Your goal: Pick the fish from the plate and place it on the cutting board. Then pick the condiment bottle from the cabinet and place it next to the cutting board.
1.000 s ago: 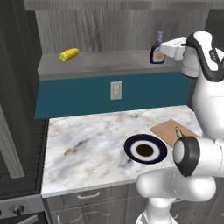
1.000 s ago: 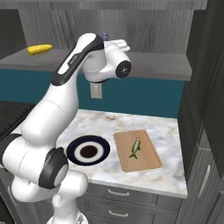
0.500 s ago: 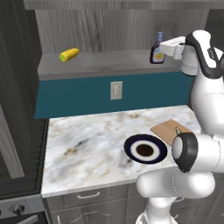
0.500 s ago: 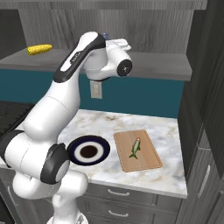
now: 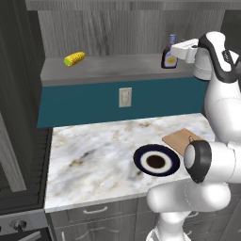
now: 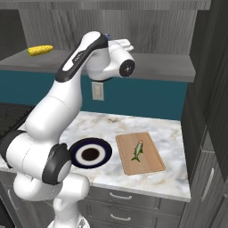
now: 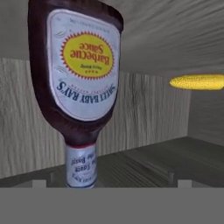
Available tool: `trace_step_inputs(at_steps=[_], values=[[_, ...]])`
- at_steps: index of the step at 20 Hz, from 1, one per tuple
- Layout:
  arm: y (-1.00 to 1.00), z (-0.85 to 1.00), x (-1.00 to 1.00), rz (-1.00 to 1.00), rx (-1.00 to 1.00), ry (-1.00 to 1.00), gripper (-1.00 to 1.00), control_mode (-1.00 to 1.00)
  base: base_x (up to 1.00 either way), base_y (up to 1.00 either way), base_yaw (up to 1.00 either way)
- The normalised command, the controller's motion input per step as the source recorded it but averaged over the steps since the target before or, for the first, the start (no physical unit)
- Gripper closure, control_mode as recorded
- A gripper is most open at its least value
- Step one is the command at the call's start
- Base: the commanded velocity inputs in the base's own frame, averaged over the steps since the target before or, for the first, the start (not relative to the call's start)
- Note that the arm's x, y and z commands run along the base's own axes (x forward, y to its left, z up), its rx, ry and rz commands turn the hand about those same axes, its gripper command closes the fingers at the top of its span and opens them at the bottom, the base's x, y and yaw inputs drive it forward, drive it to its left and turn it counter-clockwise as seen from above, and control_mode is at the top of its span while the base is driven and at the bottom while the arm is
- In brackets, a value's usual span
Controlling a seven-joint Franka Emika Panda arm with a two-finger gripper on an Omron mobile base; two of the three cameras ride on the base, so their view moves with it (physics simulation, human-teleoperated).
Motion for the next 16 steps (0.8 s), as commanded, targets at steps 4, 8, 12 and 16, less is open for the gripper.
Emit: trace_step_inputs(at_steps=[4, 8, 12, 16], values=[[-0.01, 0.0, 0.07, 0.0, 0.0, 0.0, -1.0, -1.0, 0.0, 0.0, 0.0], [-0.03, 0.0, 0.09, 0.0, 0.0, 0.0, -1.0, -1.0, 0.0, 0.0, 0.0], [-0.04, -0.03, 0.08, 0.0, 0.0, 0.0, -1.0, -1.0, 0.0, 0.0, 0.0], [-0.03, -0.09, 0.09, 0.0, 0.0, 0.0, -1.0, -1.0, 0.0, 0.0, 0.0]])
